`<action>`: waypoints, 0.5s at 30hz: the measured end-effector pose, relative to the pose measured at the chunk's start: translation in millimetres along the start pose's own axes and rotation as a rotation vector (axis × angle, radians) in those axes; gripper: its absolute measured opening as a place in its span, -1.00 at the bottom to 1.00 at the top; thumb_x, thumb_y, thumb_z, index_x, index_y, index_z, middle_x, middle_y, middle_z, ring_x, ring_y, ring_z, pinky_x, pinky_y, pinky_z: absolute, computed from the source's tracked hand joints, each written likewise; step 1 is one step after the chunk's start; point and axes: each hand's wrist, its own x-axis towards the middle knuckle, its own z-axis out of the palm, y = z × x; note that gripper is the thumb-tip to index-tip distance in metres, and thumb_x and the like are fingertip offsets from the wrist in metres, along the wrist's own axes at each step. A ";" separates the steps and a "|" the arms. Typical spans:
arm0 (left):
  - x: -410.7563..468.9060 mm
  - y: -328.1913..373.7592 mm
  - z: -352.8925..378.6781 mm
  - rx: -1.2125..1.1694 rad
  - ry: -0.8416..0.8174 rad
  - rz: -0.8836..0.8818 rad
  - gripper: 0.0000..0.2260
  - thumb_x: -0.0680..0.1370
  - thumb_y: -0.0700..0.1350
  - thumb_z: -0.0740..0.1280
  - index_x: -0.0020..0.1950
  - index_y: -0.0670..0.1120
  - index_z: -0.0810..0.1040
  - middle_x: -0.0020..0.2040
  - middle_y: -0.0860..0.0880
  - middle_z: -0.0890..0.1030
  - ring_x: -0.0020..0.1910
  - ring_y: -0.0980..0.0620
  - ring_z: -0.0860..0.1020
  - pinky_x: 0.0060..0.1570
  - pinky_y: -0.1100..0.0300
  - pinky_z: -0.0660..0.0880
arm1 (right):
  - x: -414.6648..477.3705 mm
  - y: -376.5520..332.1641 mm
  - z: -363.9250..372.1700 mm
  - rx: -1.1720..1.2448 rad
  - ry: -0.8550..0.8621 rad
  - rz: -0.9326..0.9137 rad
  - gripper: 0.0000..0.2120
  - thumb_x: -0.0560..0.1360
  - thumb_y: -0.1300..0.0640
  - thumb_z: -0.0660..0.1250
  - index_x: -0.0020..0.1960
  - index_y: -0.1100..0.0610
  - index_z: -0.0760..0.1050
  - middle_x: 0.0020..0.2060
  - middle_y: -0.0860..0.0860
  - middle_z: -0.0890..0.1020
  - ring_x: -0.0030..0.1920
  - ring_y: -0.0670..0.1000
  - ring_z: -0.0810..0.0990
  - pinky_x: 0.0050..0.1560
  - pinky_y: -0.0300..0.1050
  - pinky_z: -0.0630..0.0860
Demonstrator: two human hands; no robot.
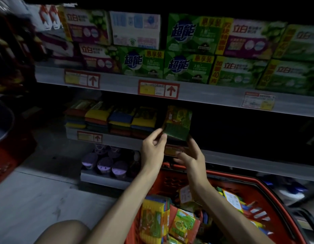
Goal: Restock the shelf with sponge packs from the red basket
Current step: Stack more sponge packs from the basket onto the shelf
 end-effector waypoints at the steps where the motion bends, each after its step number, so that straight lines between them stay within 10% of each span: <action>1: 1.6 -0.7 0.8 -0.013 -0.010 -0.022 -0.67 0.65 -0.10 0.35 0.43 -0.03 0.56 -0.02 0.27 0.60 -0.19 0.56 0.52 -0.19 0.57 0.44 | 3.4 0.2 0.0 -0.003 -0.002 0.002 -0.44 0.57 0.37 0.33 0.47 -0.05 0.39 0.18 -0.20 0.60 0.10 -0.21 0.65 -0.06 -0.19 0.64; 9: 2.0 0.4 -0.1 -0.057 -0.064 -0.109 -0.48 0.66 -0.19 0.33 0.60 -0.11 0.30 0.57 -0.08 0.37 0.49 0.08 0.36 0.18 0.27 0.33 | 17.2 3.8 12.8 -0.118 -0.006 0.069 -0.35 0.59 0.23 0.37 0.62 0.02 0.22 0.53 -0.03 0.36 0.28 0.01 0.57 -0.14 -0.26 0.63; 15: -0.1 -0.5 -4.1 -0.070 -0.071 -0.121 -0.49 0.67 -0.21 0.31 0.61 -0.11 0.28 0.54 -0.08 0.39 0.44 0.19 0.43 0.08 0.32 0.37 | 24.4 1.0 6.8 -0.169 -0.032 0.057 -0.34 0.56 0.21 0.39 0.60 0.04 0.26 0.49 0.00 0.43 0.29 0.05 0.57 -0.04 -0.21 0.59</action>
